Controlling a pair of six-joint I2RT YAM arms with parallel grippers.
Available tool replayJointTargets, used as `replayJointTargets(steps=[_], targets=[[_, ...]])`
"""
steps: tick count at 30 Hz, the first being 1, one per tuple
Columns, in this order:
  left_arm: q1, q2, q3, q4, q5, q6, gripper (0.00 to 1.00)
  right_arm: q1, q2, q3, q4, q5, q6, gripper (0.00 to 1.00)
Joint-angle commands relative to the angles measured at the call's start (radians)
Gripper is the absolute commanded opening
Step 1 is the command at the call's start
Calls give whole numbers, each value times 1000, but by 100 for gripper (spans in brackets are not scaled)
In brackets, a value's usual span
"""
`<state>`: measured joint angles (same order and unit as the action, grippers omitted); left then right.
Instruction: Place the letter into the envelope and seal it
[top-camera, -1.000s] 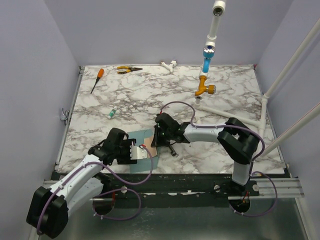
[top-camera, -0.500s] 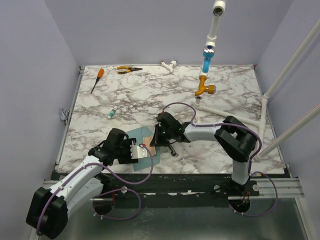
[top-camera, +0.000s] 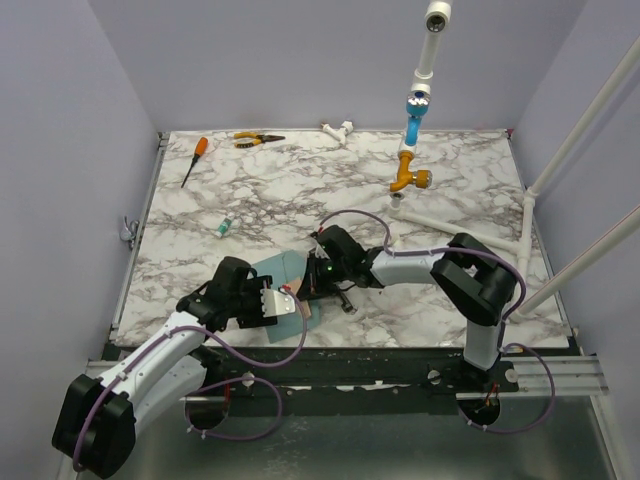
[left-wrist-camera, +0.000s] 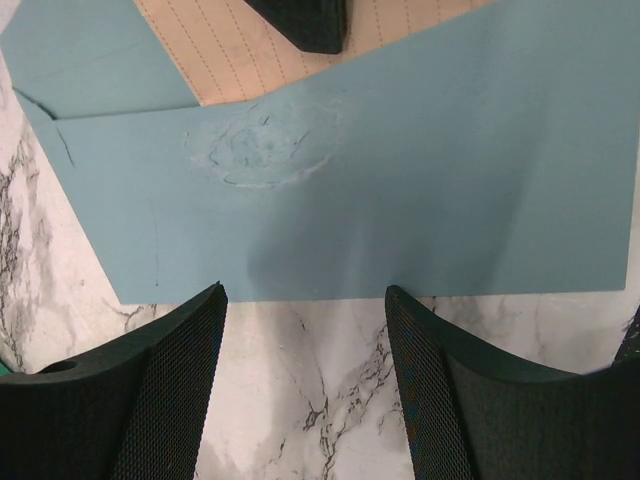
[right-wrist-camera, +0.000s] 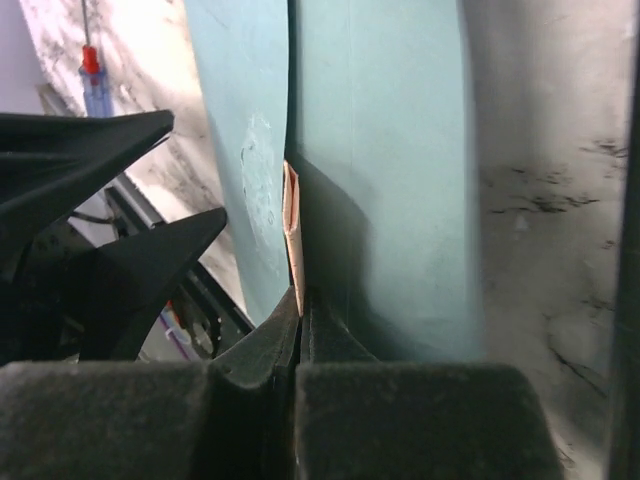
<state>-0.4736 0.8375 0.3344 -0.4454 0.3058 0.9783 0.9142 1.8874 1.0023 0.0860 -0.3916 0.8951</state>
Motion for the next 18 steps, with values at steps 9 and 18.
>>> replayJointTargets(steps=[9,18], targets=[[-7,25,-28,-3,10,-22,66,3,103,18,137,-212,-119,1],[-7,12,-31,-6,-4,-22,66,15,82,92,-36,-48,-196,56]])
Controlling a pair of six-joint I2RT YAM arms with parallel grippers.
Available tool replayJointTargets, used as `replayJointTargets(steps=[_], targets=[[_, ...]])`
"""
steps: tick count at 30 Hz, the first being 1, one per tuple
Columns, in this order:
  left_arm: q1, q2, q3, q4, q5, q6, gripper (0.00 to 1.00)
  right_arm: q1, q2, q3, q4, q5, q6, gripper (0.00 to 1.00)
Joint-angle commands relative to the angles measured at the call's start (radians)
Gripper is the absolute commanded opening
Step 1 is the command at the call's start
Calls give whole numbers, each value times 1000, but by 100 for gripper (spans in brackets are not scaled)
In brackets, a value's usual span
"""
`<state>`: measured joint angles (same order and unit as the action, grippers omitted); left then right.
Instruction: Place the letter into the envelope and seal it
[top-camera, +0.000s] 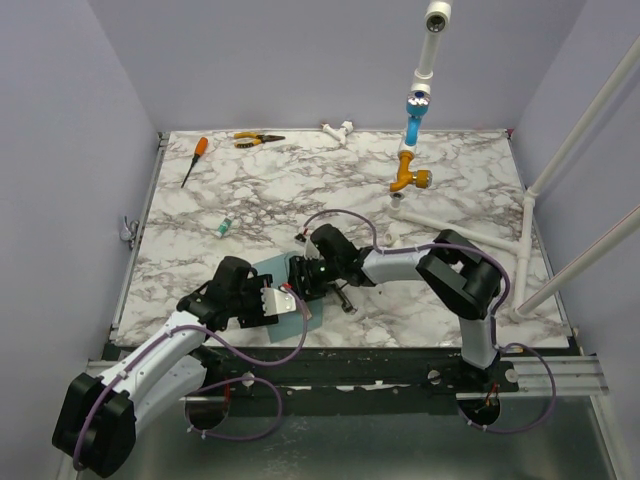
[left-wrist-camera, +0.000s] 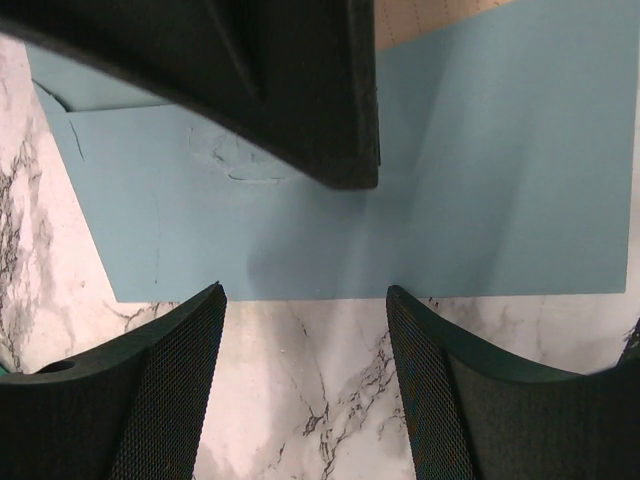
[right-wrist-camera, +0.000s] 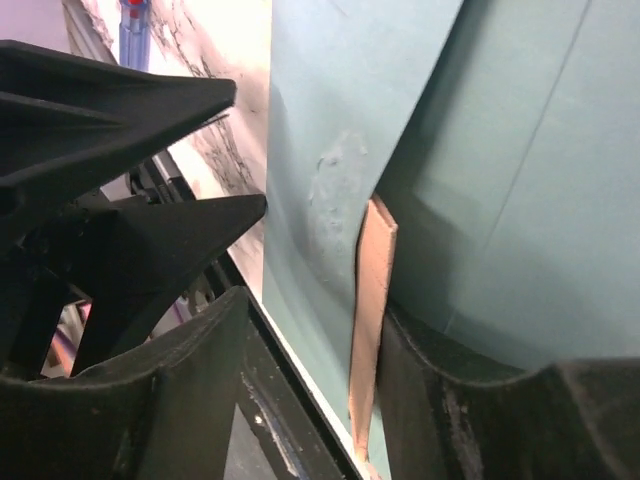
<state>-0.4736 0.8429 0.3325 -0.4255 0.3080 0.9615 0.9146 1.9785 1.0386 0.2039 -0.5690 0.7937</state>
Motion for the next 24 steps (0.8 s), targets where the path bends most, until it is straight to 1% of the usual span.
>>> replayJointTargets(steps=[1,4,7,11,12,13,14,15,22,24], targets=[[-8,7,-30,-25,-7,-7,66,19,-17,72,-188,163,-103,58],[-7,7,-29,-27,1,-17,66,37,-36,103,-326,305,-105,62],[-8,4,-25,-29,19,-33,66,58,-57,120,-420,448,-113,65],[-8,7,-33,-40,39,-13,66,85,-37,155,-468,514,-135,67],[-8,10,-35,-41,41,-10,66,88,-25,168,-478,515,-134,71],[-8,11,-34,-42,43,-9,66,91,-15,179,-491,520,-132,77],[-8,11,-32,-42,43,-11,66,95,-7,192,-507,537,-134,91],[-8,12,-29,-41,45,-16,66,101,0,204,-525,551,-138,93],[-7,15,-19,-44,62,-28,66,113,20,220,-560,563,-134,92],[-8,17,-21,-42,62,-27,66,120,16,231,-579,594,-143,92]])
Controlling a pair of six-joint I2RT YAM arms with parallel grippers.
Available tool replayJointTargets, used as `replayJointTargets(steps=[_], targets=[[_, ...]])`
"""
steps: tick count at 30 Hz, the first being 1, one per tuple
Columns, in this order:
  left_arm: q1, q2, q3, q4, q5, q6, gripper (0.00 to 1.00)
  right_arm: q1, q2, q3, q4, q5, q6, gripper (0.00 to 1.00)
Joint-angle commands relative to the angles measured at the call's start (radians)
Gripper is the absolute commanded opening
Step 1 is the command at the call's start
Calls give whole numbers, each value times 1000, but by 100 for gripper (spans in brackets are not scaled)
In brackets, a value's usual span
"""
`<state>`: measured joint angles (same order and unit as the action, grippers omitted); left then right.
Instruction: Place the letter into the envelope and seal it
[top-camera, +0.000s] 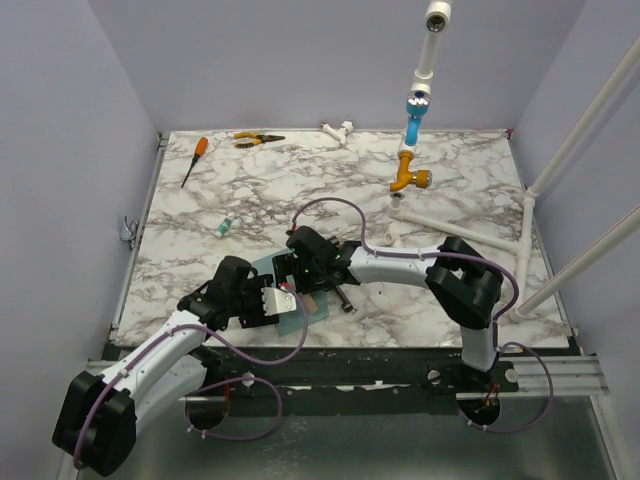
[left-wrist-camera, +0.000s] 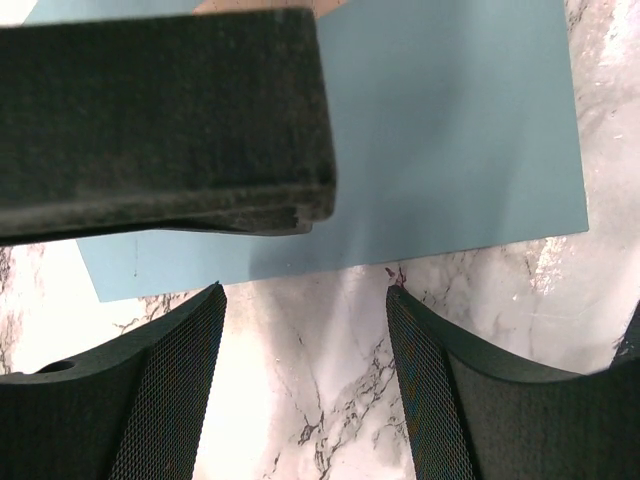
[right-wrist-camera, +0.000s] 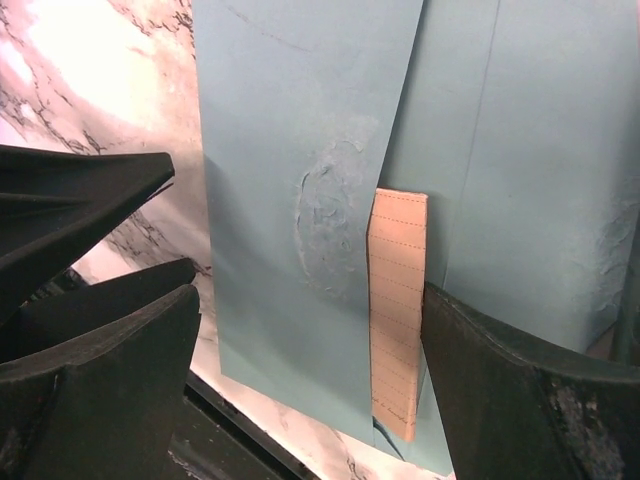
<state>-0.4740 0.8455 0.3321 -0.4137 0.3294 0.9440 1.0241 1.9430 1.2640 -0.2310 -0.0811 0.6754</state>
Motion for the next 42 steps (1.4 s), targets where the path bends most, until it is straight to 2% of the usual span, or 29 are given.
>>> replayJointTargets(steps=[1,4,9,11,16,18,23,37,42], targets=[[-7,14,-19,-54,41,-9,66,14,52,15,-155,109,-26,93],[-7,13,-12,-54,45,-16,67,20,55,25,-150,44,-20,93],[-7,15,2,-52,54,-17,67,16,65,-28,87,-214,47,87],[-6,17,4,-49,56,-16,67,12,78,-4,60,-210,58,87],[-8,11,10,-43,60,-23,67,-17,52,-64,171,-304,108,88],[-8,8,10,-45,60,-30,67,-25,40,-72,156,-282,101,88],[-8,-6,2,-54,24,-23,67,-25,6,-16,-40,-66,30,90],[-1,-13,55,-143,9,-12,67,-33,-21,0,-47,-47,30,91],[10,-13,167,-274,5,-30,69,-46,-54,87,-145,25,-55,91]])
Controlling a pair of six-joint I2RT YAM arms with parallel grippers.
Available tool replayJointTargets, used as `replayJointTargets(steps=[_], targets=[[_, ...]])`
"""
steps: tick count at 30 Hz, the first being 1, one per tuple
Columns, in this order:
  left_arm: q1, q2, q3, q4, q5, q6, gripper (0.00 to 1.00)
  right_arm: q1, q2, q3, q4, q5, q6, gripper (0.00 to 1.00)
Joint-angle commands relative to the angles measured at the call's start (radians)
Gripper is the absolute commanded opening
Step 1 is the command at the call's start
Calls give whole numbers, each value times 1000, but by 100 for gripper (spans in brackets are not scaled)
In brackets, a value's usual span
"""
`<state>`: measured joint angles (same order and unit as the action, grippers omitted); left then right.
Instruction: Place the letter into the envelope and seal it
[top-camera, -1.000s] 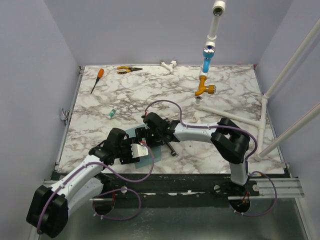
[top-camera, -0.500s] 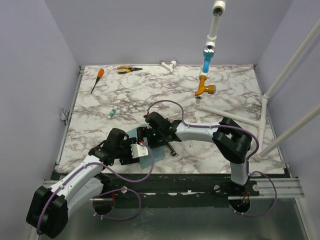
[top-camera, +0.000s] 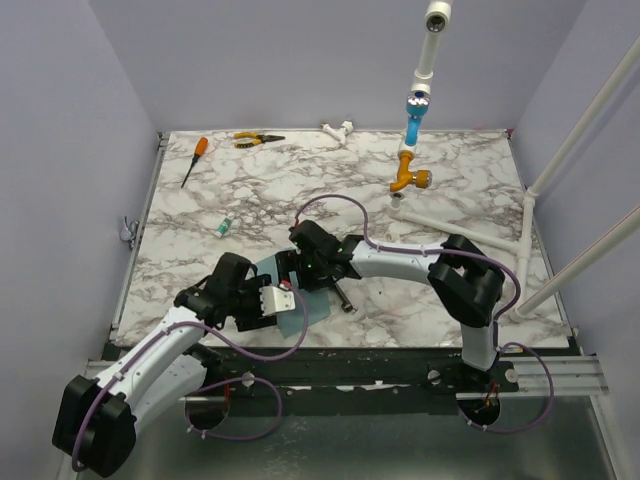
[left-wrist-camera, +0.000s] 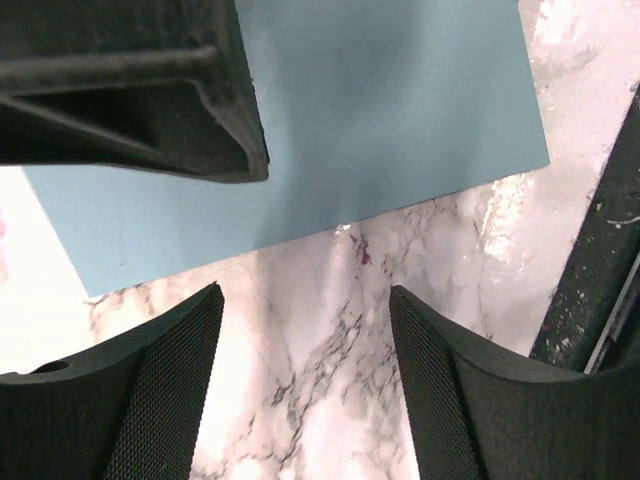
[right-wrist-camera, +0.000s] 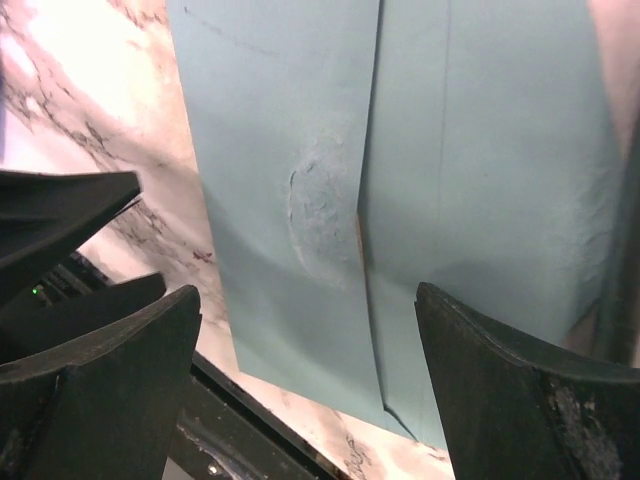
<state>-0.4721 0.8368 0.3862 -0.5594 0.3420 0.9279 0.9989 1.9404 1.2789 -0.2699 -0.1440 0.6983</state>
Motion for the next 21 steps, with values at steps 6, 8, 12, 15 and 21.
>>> replayJointTargets(steps=[6,8,12,15,21], targets=[[32,-24,321,-304,25,-135,78,-65,-125,65,-120,101,-126,93],[63,-18,369,-316,-1,-166,97,-79,-158,56,-119,114,-133,96],[162,39,457,-302,-55,-195,99,-91,-211,23,-100,138,-167,100],[261,157,550,-279,-87,-257,99,-91,-224,5,-91,138,-181,100],[408,496,792,-185,-186,-334,99,-91,-229,-32,-84,139,-208,100]])
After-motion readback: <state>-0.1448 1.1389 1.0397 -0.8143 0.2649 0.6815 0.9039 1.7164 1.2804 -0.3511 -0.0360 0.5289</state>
